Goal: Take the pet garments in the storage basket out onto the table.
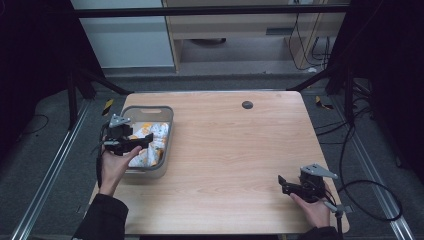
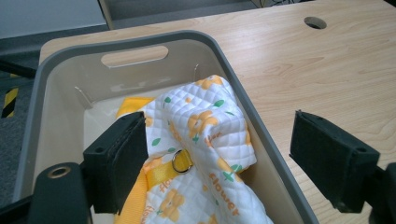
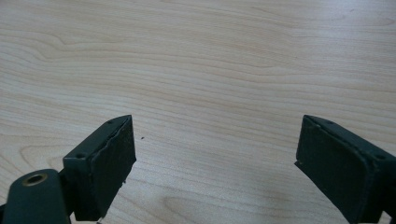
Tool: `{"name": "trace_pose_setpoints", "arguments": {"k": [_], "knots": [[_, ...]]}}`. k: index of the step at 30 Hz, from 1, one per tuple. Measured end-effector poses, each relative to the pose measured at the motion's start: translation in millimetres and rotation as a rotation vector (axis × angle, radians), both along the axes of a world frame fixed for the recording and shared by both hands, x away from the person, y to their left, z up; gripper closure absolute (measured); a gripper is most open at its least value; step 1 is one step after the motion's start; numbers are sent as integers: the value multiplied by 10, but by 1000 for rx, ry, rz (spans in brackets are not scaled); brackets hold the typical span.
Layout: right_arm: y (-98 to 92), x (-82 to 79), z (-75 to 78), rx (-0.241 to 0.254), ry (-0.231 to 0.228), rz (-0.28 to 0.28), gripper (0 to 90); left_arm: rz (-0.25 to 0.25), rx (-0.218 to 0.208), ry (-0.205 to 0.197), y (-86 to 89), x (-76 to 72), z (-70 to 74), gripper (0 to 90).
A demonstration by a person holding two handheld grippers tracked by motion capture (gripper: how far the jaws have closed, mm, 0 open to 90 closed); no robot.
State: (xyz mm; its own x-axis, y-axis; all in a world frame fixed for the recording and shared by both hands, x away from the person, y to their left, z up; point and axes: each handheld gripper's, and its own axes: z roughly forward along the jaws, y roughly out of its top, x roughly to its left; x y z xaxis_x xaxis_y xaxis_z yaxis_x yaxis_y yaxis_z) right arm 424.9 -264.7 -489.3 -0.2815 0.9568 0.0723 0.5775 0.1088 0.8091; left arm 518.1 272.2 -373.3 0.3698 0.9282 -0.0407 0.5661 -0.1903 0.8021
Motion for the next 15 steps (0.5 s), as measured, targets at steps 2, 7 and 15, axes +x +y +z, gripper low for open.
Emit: {"name": "trace_pose_setpoints", "arguments": {"k": [2,7,15], "knots": [[3,1,-2,1,4,1,117,-4,14,15,-18,42,-27,188],[2,1,-1,2,4,3,117,-5,35,37,-30,94,-60,194],[4,3,-3,-1,5,9,116,-12,77,77,-82,181,-125,209]]}}
